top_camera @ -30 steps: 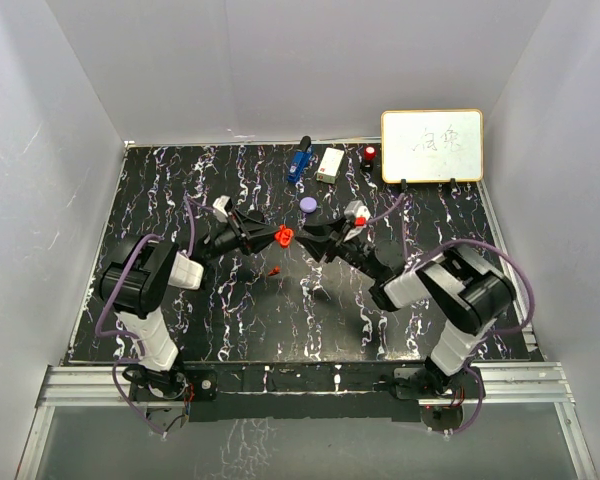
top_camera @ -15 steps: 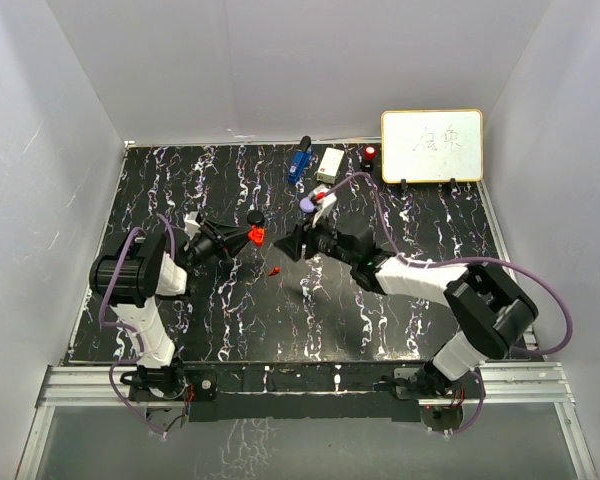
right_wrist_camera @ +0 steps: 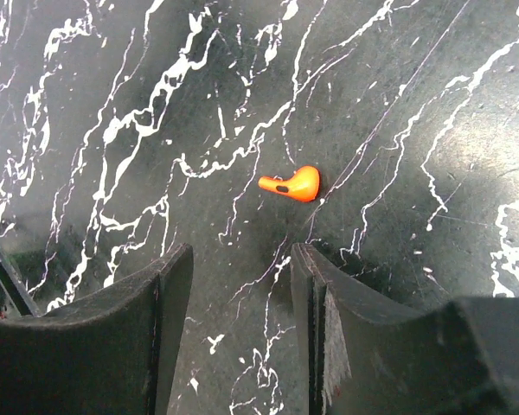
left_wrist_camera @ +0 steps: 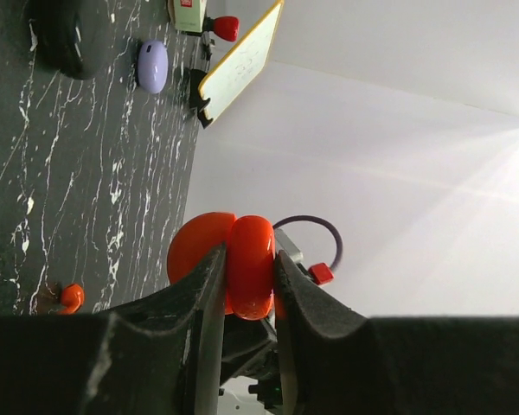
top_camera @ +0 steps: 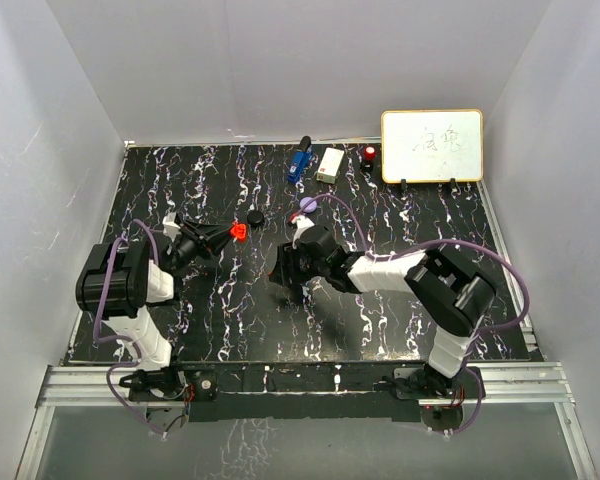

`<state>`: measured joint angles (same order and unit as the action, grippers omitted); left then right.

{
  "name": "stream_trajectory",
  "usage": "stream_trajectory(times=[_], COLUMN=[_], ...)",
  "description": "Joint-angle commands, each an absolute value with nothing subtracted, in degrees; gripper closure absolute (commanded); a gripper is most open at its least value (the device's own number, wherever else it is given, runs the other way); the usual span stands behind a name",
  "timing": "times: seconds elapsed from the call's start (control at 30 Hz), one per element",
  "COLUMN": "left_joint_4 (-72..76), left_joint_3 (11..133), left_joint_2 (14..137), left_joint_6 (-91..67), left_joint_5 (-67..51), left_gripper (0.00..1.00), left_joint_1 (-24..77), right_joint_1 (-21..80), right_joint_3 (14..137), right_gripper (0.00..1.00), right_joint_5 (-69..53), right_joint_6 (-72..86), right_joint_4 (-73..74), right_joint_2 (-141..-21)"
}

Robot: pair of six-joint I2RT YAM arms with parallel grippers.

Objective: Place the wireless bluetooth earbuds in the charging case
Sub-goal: Pick up the earbud from the center of the board.

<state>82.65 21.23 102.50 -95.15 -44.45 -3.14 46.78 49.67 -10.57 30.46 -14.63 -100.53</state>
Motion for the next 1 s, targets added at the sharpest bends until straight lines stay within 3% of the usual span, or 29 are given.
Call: stream_trajectory(times=[0.0,0.97], left_joint_4=[94.77,94.93], left_joint_3=[20.40,18.64], left_joint_2=[98.48,97.37], left_joint_6=[-94.12,-93.82], left_joint_5=[-46.50,-48.08], left_gripper=[1.00,1.00], left_joint_1=[-4.49,-7.20], right_joint_1=[46.83,46.84], right_joint_3=[52.70,57.32], right_gripper=[0.53,0.52], right_joint_5=[-9.80,-7.22], right_joint_6=[32.60,34.10], right_joint_4=[-14.82,-17.23], right_joint_2=[-102.80,-111.70])
